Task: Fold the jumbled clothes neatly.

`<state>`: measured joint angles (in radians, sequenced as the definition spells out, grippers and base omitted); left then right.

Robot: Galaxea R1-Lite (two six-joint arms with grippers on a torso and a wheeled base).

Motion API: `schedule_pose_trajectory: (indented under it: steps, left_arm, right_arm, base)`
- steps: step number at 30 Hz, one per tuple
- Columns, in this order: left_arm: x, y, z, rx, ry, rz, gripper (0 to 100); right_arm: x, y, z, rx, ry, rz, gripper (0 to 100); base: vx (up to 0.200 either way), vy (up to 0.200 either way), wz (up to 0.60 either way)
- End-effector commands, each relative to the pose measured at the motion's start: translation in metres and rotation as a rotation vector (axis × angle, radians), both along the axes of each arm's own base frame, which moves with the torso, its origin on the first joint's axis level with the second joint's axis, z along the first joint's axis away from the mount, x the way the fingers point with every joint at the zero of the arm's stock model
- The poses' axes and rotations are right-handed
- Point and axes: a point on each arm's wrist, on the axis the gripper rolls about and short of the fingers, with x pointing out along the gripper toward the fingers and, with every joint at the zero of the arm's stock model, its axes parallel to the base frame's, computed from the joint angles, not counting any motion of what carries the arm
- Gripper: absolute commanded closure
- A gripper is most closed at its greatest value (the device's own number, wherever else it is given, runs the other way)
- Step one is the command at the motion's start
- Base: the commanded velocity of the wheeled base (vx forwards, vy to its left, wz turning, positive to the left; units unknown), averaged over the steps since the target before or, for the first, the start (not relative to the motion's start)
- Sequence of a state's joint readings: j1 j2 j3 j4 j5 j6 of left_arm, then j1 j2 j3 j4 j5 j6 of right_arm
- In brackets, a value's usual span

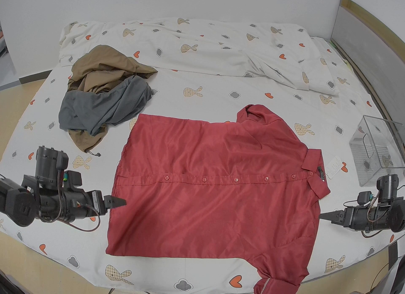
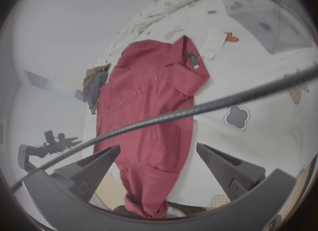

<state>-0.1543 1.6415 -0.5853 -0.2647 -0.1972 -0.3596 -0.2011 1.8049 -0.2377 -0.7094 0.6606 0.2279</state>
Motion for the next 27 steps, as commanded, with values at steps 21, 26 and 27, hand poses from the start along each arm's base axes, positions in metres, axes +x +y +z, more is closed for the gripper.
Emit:
schedule_pose_trajectory:
  steps: [21,26,27]
  left_arm:
    - [0.066,-0.039,-0.071,-0.195,0.206,-0.231,0]
    - [0.067,-0.04,-0.076,-0.193,0.221,-0.233,0]
    - [0.067,-0.04,-0.077,-0.192,0.225,-0.234,0]
  right_arm:
    - [0.054,-0.008,-0.046,0.034,0.015,-0.014,0]
    - [0.046,-0.012,-0.047,0.041,0.024,-0.032,0]
    - [0.044,-0.014,-0.047,0.047,0.023,-0.036,0]
  base:
    - [0.0,0.0,0.0]
    - [0.0,0.0,0.0]
    - [0.0,0.0,0.0]
